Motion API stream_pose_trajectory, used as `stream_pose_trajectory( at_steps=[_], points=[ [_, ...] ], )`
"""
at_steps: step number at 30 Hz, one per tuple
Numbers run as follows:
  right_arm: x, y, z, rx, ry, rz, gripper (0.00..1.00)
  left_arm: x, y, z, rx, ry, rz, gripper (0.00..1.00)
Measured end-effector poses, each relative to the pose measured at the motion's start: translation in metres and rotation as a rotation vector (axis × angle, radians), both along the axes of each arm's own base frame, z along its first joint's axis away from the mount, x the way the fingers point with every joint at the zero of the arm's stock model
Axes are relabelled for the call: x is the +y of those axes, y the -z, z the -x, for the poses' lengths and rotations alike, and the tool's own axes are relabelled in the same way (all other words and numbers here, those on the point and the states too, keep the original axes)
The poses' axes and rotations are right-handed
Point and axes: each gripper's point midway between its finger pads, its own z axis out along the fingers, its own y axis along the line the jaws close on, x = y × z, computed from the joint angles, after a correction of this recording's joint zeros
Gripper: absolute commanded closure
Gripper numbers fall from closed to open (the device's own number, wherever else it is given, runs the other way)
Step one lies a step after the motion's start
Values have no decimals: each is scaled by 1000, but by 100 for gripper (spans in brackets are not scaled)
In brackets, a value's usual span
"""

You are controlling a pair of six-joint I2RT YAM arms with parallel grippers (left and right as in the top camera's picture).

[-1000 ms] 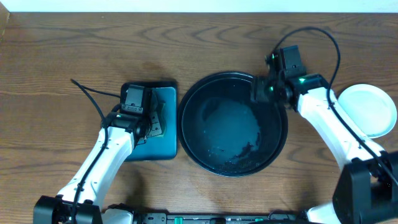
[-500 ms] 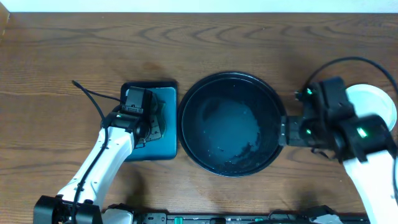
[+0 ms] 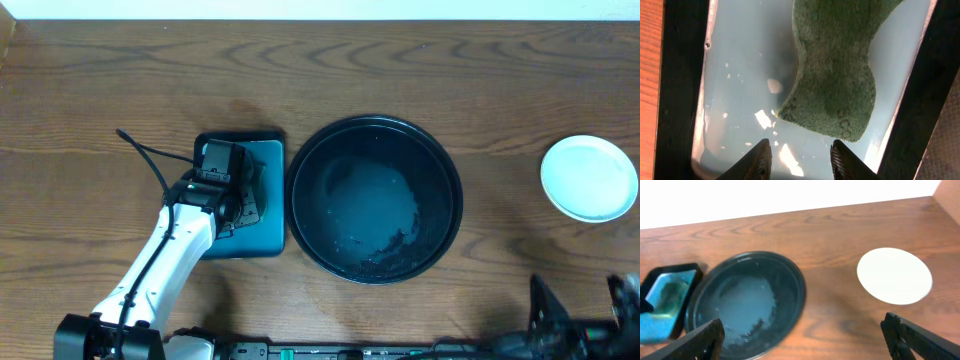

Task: Clean dirty plates on tray and stack at the side

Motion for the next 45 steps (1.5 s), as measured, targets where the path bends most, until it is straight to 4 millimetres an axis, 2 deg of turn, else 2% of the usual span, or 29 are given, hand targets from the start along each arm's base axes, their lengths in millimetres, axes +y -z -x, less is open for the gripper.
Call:
stream_pose_trajectory(
  at_steps=[4, 12, 23, 45],
  points=[
    [-9, 6, 21, -23, 15, 6, 1, 0, 0, 0, 1, 0, 0, 60],
    [-8, 9, 22, -12, 11, 6, 1, 0, 0, 0, 0, 0, 0, 60],
    [-12, 41, 39, 133, 4, 42, 1, 0, 0, 0, -1, 0, 0, 60],
    [-11, 41, 39, 136, 0, 40, 1, 0, -2, -1, -10, 0, 2, 61]
  ],
)
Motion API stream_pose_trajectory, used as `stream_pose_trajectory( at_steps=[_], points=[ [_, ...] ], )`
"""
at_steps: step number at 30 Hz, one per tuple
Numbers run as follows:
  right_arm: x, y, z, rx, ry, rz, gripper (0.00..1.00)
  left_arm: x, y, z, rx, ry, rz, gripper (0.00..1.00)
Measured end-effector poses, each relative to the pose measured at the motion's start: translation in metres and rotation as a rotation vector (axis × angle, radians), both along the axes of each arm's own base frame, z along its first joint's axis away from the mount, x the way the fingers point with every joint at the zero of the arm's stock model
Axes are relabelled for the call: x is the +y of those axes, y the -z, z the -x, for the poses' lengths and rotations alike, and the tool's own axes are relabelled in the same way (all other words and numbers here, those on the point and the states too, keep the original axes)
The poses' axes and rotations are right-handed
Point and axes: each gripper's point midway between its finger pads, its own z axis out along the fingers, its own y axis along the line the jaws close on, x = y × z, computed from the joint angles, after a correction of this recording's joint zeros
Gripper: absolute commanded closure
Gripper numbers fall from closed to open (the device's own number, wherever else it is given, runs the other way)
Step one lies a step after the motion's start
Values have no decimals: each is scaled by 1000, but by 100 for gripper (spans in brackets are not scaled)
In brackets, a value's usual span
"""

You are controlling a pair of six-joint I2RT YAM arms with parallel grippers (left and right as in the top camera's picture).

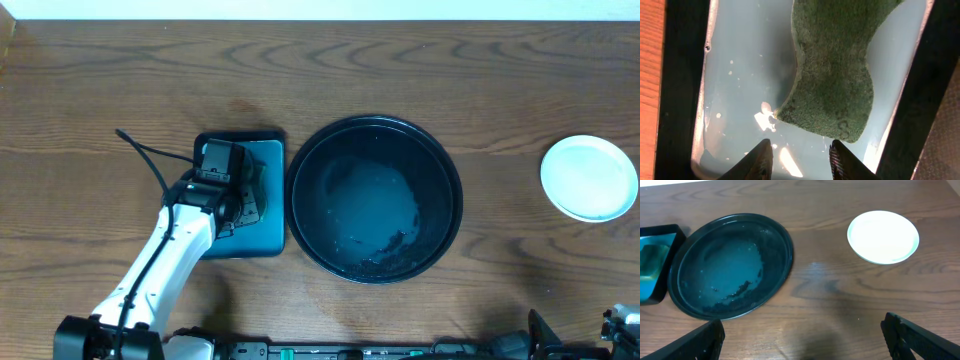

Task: Clean dirty plates on tray and stack at the side

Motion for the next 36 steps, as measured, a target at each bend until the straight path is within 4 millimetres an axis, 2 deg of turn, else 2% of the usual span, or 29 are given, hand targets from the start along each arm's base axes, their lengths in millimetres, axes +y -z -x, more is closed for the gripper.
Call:
stream_pose_trajectory(
  at_steps=[4, 8, 13, 14, 17, 23, 29, 36],
  points=[
    [0, 0, 0, 0, 0, 0, 1, -1, -20, -6, -82, 1, 15, 60],
    [0, 0, 0, 1, 0, 0, 1, -2, -58, -8, -225, 2, 41, 52],
    [0, 1, 0, 2, 0, 0, 1, 0, -109, -1, -414, 4, 75, 30],
    [0, 1, 0, 2, 0, 0, 1, 0, -120, 2, -455, 1, 84, 25],
    [0, 1, 0, 3, -1, 0, 1, 3, -149, 14, -567, 3, 103, 25],
    [1, 2, 0, 5, -3, -1, 1, 5, -195, 49, -758, 19, 160, 25],
    [1, 2, 0, 5, -3, -1, 1, 6, -210, 63, -836, 26, 181, 24],
    [1, 2, 0, 6, -3, -1, 1, 8, -192, 73, -753, 24, 166, 24]
  ],
)
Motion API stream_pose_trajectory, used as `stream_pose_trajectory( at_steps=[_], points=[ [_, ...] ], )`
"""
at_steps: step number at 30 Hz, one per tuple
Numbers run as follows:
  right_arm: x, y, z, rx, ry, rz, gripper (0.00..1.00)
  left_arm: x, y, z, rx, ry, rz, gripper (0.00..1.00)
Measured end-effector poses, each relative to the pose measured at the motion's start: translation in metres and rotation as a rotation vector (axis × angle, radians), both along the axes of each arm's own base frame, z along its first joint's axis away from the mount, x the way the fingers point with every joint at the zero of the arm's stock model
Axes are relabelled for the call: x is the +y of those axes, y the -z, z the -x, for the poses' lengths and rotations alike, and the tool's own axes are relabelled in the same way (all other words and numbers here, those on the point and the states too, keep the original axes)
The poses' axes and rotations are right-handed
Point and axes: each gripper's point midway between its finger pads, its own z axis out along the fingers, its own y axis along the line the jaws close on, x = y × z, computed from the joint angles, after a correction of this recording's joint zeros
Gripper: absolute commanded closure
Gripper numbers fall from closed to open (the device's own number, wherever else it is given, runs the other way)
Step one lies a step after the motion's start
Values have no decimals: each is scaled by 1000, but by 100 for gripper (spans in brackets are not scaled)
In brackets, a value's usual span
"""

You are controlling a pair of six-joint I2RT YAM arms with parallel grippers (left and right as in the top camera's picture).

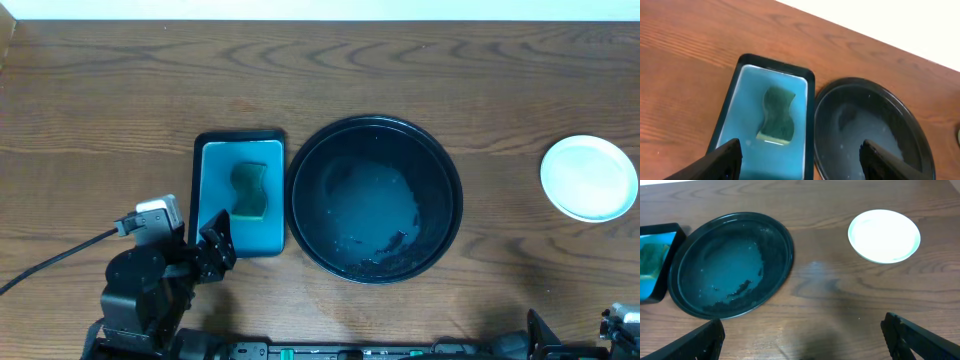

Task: Clean dirty plates on tray and stack at the side

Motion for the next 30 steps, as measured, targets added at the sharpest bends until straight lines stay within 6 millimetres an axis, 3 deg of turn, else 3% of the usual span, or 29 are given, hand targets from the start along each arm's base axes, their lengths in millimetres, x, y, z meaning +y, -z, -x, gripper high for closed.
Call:
stream_pose_trajectory(
  at_steps=[15, 30],
  points=[
    [0, 0, 0, 0, 0, 0, 1, 3, -12, -7, -67, 17, -55, 23],
    [0, 0, 0, 0, 0, 0, 1, 22, -73, -25, -583, 0, -334, 23]
  ],
)
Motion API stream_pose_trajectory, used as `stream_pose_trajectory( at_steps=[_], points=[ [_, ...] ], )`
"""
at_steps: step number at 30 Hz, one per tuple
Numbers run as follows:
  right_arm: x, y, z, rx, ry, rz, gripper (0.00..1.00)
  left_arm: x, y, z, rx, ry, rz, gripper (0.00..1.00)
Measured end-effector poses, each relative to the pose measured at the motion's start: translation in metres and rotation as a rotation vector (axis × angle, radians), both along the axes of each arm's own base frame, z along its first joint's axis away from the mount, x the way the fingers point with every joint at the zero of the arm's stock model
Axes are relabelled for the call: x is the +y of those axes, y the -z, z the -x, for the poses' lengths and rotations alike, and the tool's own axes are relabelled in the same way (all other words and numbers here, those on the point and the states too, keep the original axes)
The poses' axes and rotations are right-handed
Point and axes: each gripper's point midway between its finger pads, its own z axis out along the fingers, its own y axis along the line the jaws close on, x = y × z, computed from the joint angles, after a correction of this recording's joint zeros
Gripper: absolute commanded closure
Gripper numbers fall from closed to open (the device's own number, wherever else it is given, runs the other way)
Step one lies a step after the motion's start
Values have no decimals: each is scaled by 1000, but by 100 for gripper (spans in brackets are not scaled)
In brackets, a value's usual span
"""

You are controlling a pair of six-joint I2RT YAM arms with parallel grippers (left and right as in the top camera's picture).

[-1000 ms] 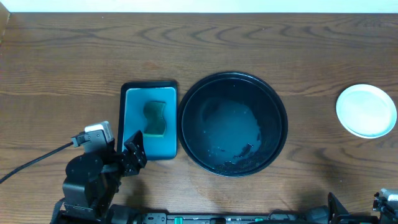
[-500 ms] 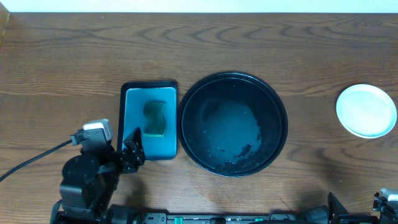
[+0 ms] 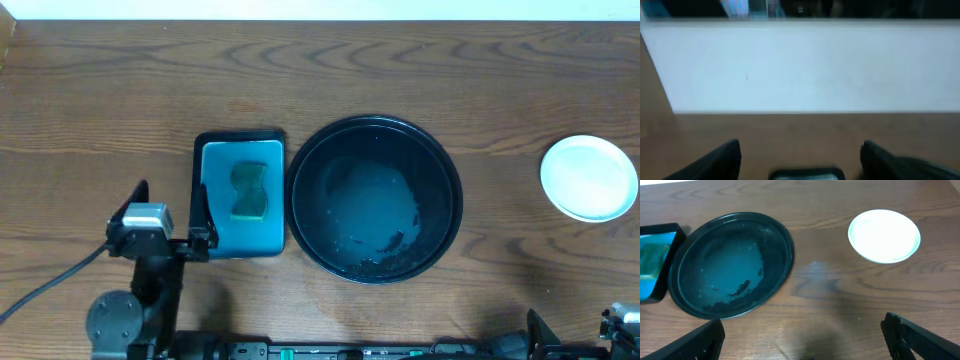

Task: Clean dirty plates on tray and stack at the side

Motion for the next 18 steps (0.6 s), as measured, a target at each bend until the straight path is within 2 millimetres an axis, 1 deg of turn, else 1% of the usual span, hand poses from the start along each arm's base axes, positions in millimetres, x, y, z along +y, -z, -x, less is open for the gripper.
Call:
stream_pose_trajectory(
  at_steps=[3, 7, 9, 11, 14, 18],
  points=[
    [0, 0, 0, 0, 0, 0, 1, 1, 6, -4, -71, -5, -24, 23],
    [0, 0, 0, 0, 0, 0, 1, 0, 33, -8, -92, -4, -42, 23],
    [0, 0, 0, 0, 0, 0, 1, -1, 52, -10, -83, 1, -49, 23],
    [0, 0, 0, -1, 0, 0, 1, -2, 65, -10, -81, 7, -52, 23],
    [0, 0, 0, 0, 0, 0, 1, -3, 78, -11, -105, 10, -53, 23],
    [0, 0, 0, 0, 0, 0, 1, -3, 90, -15, -113, 12, -53, 23]
  ],
)
